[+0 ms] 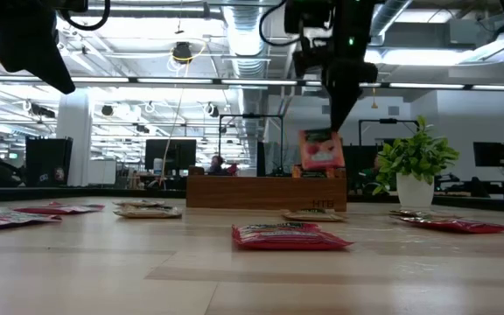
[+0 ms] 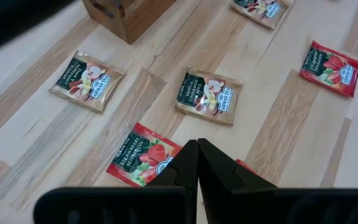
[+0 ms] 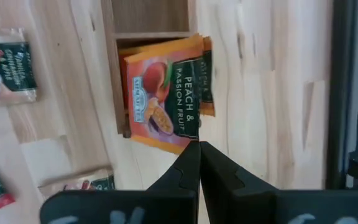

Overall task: Pick & Place Tea
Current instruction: Put the orange tea bag into the right section of the wooden organizer

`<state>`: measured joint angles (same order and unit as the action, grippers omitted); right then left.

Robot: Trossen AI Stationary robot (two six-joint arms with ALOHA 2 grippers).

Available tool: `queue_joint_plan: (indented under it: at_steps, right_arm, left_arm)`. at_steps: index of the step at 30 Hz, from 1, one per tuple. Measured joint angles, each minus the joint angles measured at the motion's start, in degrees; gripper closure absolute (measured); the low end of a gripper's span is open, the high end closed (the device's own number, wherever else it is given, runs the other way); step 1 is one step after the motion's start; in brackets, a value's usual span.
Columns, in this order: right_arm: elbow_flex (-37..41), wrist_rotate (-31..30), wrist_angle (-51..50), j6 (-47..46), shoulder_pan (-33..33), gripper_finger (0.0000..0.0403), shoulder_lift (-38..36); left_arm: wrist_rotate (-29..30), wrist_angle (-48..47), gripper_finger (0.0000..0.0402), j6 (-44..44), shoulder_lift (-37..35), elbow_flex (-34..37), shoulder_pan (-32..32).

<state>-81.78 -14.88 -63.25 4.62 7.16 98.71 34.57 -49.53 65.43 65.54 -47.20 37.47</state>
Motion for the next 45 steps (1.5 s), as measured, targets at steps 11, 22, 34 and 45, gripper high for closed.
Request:
queue_joint_plan:
  at_steps: [11, 22, 34, 45]
  right_arm:
    - [1.7, 0.4, 3.0, 0.1, 0.0, 0.0403, 0.0]
    - [6.4, 1.5, 7.9, 0.5, 0.0, 0.0403, 0.0]
    - [8.2, 1.5, 10.0, 1.9, 0.0, 0.0403, 0.0]
    - [8.2, 3.4, 12.1, 4.5, 0.0, 0.04, 0.0]
  left_arm:
    - [0.0, 0.0, 0.0402, 0.0, 0.0, 0.0, 0.0]
    - [0.0, 0.0, 0.0402, -0.1, 0.0, 0.0, 0.0]
    - [0.1, 0.0, 0.0402, -0.3, 0.0, 0.0, 0.0]
    - [0.2, 0.0, 0.0402, -0.2, 0.0, 0.0, 0.0]
